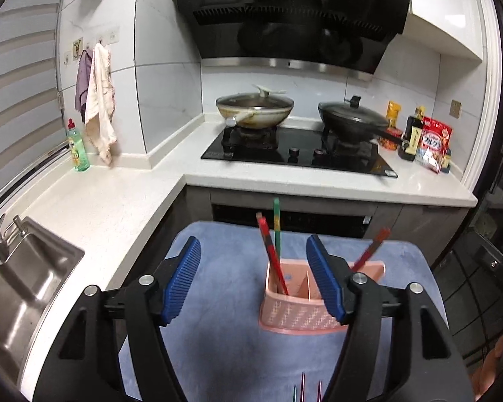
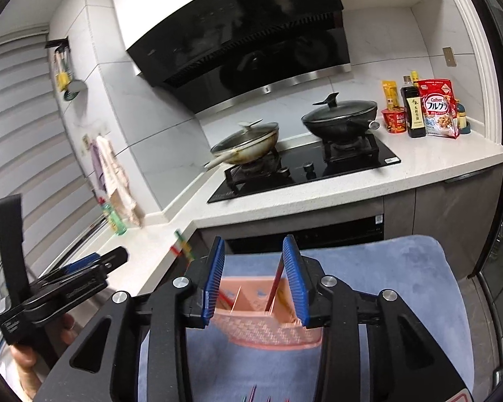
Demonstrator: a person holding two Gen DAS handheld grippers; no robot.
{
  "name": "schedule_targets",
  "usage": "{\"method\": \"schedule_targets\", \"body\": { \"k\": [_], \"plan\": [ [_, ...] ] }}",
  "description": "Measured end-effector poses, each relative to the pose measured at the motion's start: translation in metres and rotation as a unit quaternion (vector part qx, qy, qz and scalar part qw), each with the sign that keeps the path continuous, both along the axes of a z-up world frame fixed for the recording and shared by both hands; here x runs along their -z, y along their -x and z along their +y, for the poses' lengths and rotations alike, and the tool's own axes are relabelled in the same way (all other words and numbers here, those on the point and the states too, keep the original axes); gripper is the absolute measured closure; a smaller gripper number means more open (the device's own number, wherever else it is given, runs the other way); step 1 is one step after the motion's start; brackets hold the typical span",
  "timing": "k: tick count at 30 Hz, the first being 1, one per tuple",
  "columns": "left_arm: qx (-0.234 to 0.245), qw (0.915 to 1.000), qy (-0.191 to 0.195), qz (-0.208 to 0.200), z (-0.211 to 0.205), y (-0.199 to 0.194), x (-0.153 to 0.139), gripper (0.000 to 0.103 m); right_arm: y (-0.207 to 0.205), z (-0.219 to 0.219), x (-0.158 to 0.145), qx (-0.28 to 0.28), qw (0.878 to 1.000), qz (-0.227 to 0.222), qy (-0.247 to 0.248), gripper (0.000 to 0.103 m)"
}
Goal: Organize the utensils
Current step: 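Open both tools to release the chopsticks into the holder, then move both open tools back over the remaining chopsticks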
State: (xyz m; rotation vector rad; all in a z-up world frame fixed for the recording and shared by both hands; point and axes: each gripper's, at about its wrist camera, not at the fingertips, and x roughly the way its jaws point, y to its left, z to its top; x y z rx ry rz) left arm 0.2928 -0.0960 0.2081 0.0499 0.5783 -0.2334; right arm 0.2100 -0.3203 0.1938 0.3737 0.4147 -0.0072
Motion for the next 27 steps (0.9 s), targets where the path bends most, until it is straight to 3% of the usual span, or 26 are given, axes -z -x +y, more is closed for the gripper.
{"method": "schedule_targets", "body": {
  "k": [3, 10, 27],
  "plan": [
    [-0.004, 0.9999, -0.006, 0.015, 0.006, 0.012, 0.008, 0.04, 0.018, 0.012, 0.004, -0.007, 1.0, 0.011, 0.015, 0.061],
    [-0.016, 0.9989, -0.028, 0.033, 0.023, 0.043, 0.031, 0.04, 0.056, 0.037, 0.029, -0.02, 0.998, 0.041, 0.036, 0.061],
    [-0.014, 0.9943, -0.048, 0.094, 0.056, 0.116, 0.116, 0.04, 0.133, 0.062, 0.115, -0.002, 0.99, 0.132, 0.059, 0.061]
  ]
}}
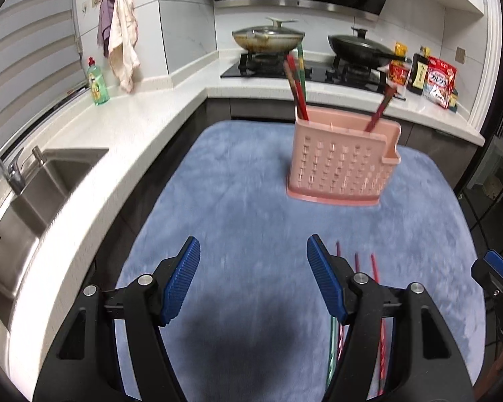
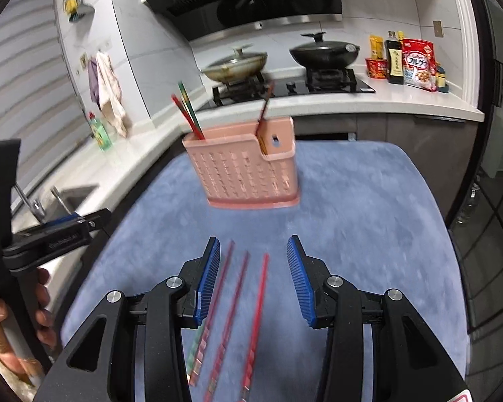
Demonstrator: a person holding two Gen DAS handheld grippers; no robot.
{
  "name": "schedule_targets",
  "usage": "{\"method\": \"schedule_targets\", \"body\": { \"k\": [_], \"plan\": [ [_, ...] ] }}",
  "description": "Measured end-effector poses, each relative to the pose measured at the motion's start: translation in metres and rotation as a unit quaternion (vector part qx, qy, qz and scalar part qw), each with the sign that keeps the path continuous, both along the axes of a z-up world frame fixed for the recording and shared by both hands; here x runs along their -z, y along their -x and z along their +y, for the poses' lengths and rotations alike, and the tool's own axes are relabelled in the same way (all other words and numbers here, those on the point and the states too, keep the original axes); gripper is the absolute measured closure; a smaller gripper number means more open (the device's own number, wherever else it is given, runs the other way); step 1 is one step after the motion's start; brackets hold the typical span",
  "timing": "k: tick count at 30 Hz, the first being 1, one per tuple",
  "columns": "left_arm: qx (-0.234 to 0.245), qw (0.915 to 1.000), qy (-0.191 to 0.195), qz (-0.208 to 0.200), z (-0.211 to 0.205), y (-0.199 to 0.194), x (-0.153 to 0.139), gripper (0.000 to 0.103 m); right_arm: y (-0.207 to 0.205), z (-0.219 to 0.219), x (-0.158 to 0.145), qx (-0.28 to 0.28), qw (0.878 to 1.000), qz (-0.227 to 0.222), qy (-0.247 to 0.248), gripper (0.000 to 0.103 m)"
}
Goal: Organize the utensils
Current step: 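Move both open tools back over the remaining chopsticks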
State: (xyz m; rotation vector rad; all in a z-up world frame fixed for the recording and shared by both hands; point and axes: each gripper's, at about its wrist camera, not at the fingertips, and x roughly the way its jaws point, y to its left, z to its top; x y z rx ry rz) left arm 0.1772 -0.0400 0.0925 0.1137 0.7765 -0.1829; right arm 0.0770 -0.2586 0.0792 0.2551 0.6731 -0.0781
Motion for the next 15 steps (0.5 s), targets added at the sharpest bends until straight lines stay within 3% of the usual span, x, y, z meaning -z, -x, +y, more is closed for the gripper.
{"method": "schedule_targets", "body": {
  "k": [15],
  "plan": [
    [0.004, 0.9992, -0.019, 0.036, 0.002, 0.053, 0.071, 0.04, 0.041, 0.038, 0.08, -0.012, 0.997, 0.076, 0.027, 0.061]
  ]
}}
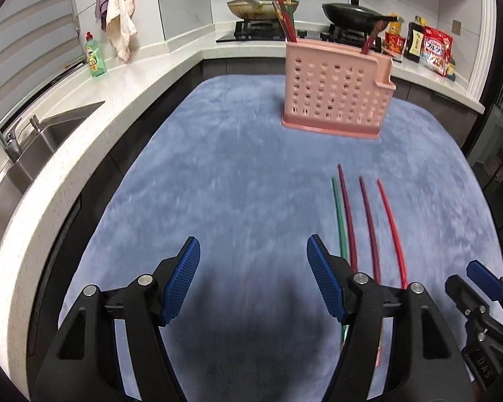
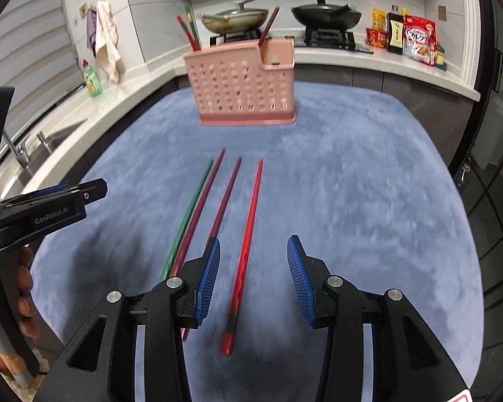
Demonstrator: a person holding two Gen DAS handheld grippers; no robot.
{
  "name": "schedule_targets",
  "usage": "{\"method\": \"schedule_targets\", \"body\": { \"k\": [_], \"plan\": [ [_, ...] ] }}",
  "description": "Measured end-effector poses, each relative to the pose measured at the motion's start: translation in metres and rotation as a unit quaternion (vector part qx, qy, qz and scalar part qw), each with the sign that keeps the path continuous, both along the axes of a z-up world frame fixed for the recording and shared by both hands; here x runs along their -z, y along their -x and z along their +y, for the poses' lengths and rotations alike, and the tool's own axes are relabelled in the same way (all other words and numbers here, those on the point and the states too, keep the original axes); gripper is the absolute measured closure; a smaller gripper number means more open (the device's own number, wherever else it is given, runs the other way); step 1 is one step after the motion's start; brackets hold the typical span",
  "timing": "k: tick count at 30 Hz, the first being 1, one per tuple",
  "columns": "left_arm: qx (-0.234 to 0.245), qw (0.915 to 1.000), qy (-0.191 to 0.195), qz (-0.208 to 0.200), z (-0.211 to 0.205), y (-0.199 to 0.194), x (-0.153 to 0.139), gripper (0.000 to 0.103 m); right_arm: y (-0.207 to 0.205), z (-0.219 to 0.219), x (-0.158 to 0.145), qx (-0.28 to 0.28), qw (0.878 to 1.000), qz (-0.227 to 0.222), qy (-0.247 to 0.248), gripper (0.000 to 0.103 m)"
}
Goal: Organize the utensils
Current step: 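Move both open tools back over the remaining chopsticks, then grasp a red chopstick with the right tool while the left tool grasps the green chopstick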
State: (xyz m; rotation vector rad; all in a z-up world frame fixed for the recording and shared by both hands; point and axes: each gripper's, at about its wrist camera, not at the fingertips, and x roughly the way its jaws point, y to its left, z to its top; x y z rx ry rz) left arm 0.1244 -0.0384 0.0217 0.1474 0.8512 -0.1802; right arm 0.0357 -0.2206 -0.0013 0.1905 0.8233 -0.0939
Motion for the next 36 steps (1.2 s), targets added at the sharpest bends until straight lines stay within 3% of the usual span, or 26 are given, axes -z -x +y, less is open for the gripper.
{"method": "schedule_targets", "body": {
  "k": [15, 23, 29, 36],
  "plan": [
    [0.005, 0.9989, 0.012, 0.045, 0.004, 0.036, 0.046, 0.04, 0.016, 0.032, 0.053, -0.015, 0.999, 0.04, -0.003, 0.062],
    [0.017, 0.9983, 0.013, 0.053, 0.002, 0.047, 0.054, 0.039, 0.021, 0.021, 0.059, 0.004, 0.999, 0.034, 0.003, 0.095],
    [0.036, 0.9973, 0.023, 0.06, -0.004, 0.058, 0.057, 0.029, 0.028, 0.009, 0.06, 0.017, 0.999, 0.033, -0.006, 0.096],
    [0.065, 0.9956, 0.023, 0.064, -0.021, 0.067, 0.062, 0.029, 0.034, 0.003, 0.061, 0.019, 0.999, 0.034, -0.021, 0.096]
  ]
}}
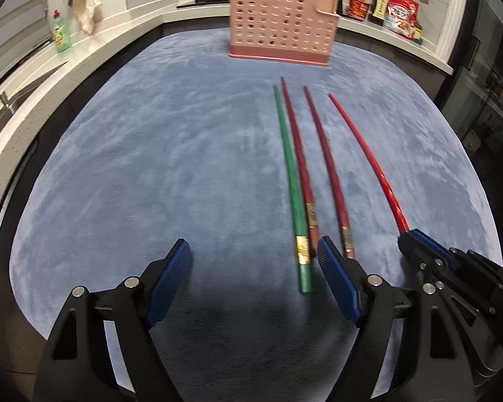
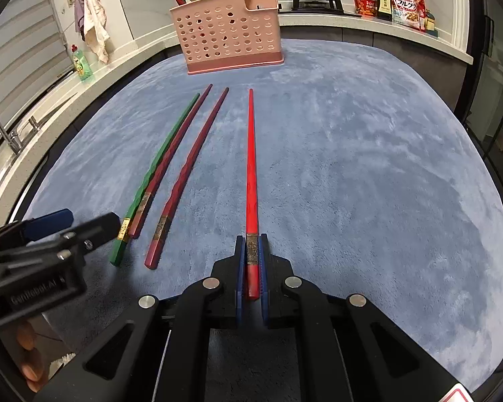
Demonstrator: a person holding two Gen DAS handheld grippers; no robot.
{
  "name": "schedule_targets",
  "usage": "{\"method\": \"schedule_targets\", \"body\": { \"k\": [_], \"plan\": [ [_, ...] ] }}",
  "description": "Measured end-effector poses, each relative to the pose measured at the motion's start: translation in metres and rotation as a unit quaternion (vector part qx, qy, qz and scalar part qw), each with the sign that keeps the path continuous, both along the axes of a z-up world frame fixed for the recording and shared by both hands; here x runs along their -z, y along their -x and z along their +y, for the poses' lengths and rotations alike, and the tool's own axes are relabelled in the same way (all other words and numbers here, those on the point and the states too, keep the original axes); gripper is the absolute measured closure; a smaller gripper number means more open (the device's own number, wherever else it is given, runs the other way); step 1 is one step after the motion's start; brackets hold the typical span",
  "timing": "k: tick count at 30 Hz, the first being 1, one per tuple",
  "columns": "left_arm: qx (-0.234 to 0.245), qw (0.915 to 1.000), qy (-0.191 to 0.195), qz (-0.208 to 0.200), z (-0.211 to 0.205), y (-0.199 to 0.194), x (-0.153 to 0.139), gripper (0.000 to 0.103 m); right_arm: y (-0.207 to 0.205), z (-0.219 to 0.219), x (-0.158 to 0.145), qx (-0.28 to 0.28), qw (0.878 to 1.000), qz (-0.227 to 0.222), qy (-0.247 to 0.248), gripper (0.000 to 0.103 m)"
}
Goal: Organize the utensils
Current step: 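Grasp a red chopstick with the right tool while the left tool grasps the green chopstick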
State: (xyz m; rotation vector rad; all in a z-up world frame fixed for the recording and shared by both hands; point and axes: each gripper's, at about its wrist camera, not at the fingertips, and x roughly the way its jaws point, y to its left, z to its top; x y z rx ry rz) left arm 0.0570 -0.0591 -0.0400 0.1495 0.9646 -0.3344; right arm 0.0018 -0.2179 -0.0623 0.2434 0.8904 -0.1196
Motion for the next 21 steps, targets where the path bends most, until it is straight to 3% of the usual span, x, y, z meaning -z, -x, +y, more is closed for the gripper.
{"method": "schedule_targets", "body": {
  "k": [11, 17, 21],
  "plan": [
    [0.001, 0.9994, -0.033, 0.008, 0.001, 0.004, 0.016, 0.028, 0.001, -0.003, 0.001, 0.001, 1.0, -0.001, -0.014, 0.096],
    [-0.007, 0.9996, -0.026, 0.011, 0.007, 0.0, 0.015, 0.028, 0.001, -0.003, 0.001, 0.001, 1.0, 0.0, -0.014, 0.096],
    [-0.004, 0.9997, -0.023, 0.008, 0.003, -0.006, 0.014, 0.035, 0.0, -0.003, 0.001, 0.001, 1.0, 0.0, -0.014, 0.096]
  ]
}}
